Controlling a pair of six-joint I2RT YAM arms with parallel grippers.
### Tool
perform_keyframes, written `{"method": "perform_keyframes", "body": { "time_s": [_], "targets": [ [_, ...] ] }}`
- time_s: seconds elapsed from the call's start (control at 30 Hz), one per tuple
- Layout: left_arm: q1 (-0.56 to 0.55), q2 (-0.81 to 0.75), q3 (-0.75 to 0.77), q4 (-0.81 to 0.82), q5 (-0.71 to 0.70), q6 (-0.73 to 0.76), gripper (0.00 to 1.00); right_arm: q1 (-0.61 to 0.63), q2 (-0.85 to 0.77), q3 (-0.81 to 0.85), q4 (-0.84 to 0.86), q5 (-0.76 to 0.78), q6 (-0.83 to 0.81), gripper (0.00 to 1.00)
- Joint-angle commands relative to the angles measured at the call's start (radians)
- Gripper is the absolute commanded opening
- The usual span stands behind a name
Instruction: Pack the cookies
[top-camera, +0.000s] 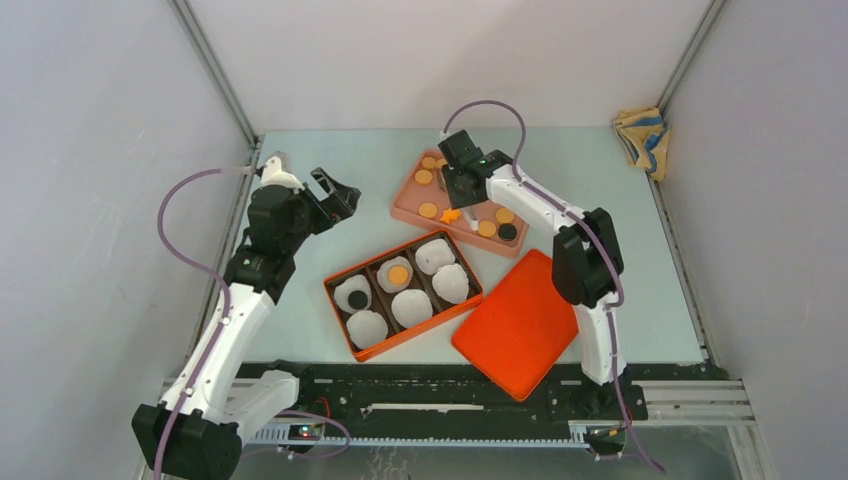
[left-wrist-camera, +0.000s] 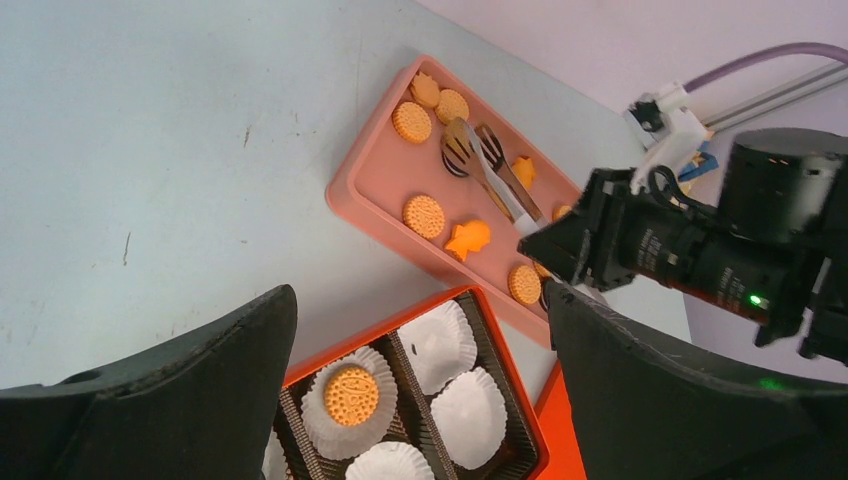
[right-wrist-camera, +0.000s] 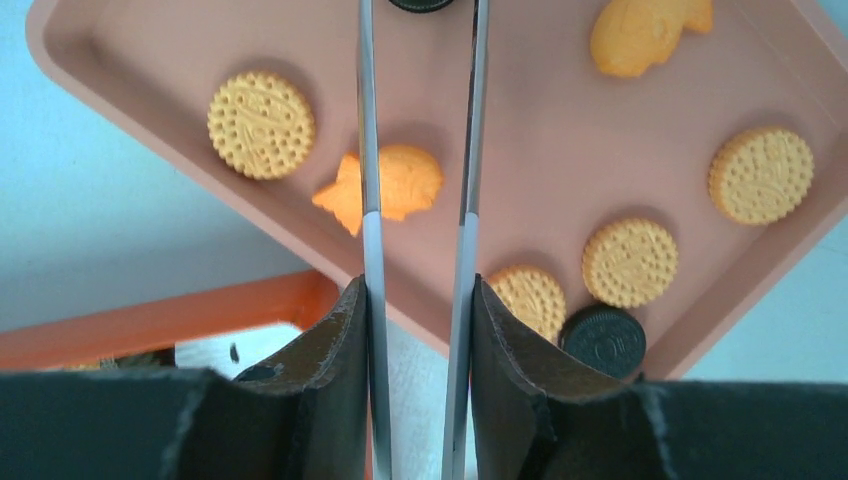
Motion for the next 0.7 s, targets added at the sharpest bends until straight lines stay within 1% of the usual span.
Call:
{"method": "perform_keyframes", "body": {
  "time_s": [0.0, 0.2, 0.33, 0.43, 0.53, 0.67],
  "targets": [
    [0.01, -0.028, -0.02, 0.033, 0.018, -0.01, 1.0, 0.008, -0.207, -0.069, 0.032, -0.009, 0.003, 0.19],
    [0.01, -0.052, -0.015, 0.024, 0.004, -0.008, 1.0, 0.065, -0.428, -0.205, 0.032, -0.032, 0.011, 0.19],
    [0.01, -0.052, -0.015, 0.019, 0.004, -0.013, 1.0, 0.142, -0.558, -0.313, 0.014, -0.078, 0.025, 0.19],
    [0.01, -0.056, -0.015, 0.016, 0.007, -0.016, 1.0, 0.226, -0.618, -0.387, -0.005, -0.081, 0.031, 0.19],
    [0.01, -0.063, -0.015, 0.011, 0.01, -0.016, 1.0, 0.302, -0.644, -0.448, -0.037, -0.037, 0.053, 0.2],
    [0.01, -0.066, -0.021, 0.008, 0.012, -0.022, 1.0, 0.324, -0.652, -0.542, -0.03, -0.033, 0.085, 0.2]
  ]
}}
